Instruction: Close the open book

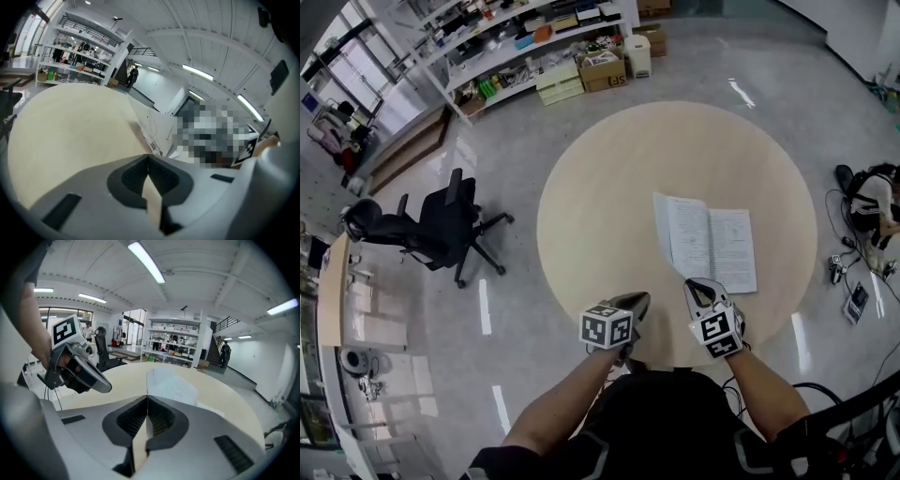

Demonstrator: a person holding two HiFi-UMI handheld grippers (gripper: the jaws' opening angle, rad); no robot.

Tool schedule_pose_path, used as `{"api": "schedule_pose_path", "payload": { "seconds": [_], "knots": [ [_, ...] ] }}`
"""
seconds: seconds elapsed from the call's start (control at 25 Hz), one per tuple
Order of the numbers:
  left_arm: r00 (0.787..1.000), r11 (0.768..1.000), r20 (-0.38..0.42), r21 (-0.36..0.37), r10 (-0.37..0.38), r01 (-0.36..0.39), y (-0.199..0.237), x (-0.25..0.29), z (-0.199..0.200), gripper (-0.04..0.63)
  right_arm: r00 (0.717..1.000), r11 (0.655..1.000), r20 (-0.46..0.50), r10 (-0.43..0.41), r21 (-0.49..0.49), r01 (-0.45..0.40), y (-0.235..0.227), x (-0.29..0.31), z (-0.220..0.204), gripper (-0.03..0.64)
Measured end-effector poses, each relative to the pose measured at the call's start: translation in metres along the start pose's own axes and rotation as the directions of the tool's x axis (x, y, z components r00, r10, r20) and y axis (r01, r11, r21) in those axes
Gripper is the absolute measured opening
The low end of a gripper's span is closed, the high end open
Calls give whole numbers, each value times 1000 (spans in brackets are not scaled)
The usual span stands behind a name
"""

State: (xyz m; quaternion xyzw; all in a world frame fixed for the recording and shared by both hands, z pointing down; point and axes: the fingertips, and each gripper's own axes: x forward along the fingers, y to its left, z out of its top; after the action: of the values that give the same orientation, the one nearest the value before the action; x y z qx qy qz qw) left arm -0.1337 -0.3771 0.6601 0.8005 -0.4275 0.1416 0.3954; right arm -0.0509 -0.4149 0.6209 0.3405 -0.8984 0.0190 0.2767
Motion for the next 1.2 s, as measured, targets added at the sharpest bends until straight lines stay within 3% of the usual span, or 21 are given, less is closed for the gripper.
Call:
{"api": "schedule_pose_path", "payload": {
  "seconds": [0.32, 0.6, 1.08, 1.2],
  "knots": [
    [995, 994, -63, 70, -77, 81, -42, 34, 10, -15, 996, 989, 31, -82, 124, 78, -34, -42, -14, 4],
    [990, 989, -104, 101, -98, 108, -60, 47, 8, -15, 987, 956, 35, -159, 255, 145, -62, -59, -39, 3],
    [983, 989, -163, 107, -79, 97, -75, 54, -5, -15, 971, 821, -75, -228, 521, 233, -115, -75, -117, 2],
    [982, 989, -174, 110, -75, 95, -75, 49, -7, -15, 968, 771, -107, -227, 588, 245, -120, -75, -135, 2]
  ]
}}
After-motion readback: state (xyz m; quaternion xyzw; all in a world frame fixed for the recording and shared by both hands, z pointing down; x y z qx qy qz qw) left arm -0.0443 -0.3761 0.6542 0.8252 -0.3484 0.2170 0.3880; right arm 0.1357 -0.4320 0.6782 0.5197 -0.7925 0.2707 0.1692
